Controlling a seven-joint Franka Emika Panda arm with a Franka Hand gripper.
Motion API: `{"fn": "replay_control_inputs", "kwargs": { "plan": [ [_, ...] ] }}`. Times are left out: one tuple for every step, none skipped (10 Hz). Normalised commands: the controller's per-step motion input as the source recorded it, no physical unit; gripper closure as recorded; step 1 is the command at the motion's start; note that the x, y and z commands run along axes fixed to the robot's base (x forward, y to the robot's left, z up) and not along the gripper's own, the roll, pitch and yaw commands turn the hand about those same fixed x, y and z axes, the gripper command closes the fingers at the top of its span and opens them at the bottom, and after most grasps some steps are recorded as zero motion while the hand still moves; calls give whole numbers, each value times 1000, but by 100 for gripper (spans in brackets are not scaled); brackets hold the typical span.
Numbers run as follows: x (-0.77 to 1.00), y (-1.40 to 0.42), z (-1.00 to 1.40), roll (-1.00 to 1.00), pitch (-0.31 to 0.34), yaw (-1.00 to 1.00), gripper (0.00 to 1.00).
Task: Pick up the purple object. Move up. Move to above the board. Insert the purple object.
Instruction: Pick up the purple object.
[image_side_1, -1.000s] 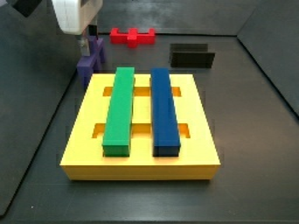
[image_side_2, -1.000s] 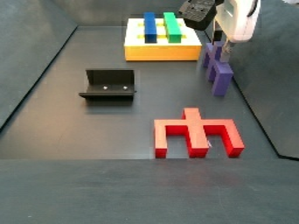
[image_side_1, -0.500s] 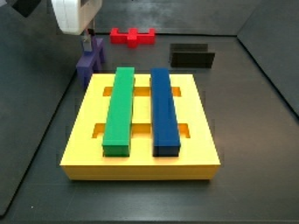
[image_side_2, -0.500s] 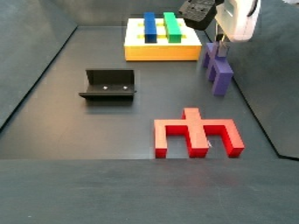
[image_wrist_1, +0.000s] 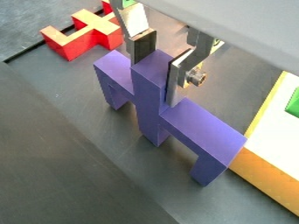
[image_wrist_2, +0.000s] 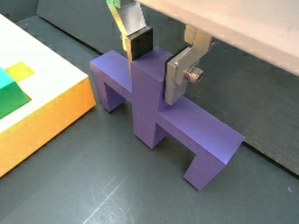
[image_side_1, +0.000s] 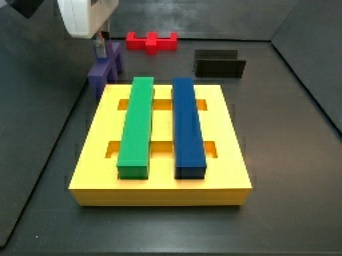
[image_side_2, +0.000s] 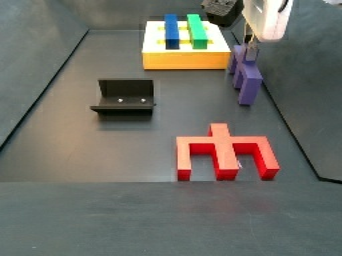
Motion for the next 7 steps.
{"fn": "replay_control_inputs", "kwargs": {
  "plan": [
    [0,0,0,0,0,0,100],
    [0,0,0,0,0,0,100],
    [0,0,0,0,0,0,100],
    [0,0,0,0,0,0,100],
    [0,0,0,0,0,0,100],
    [0,0,0,0,0,0,100],
    [0,0,0,0,0,0,100]
  ]
}}
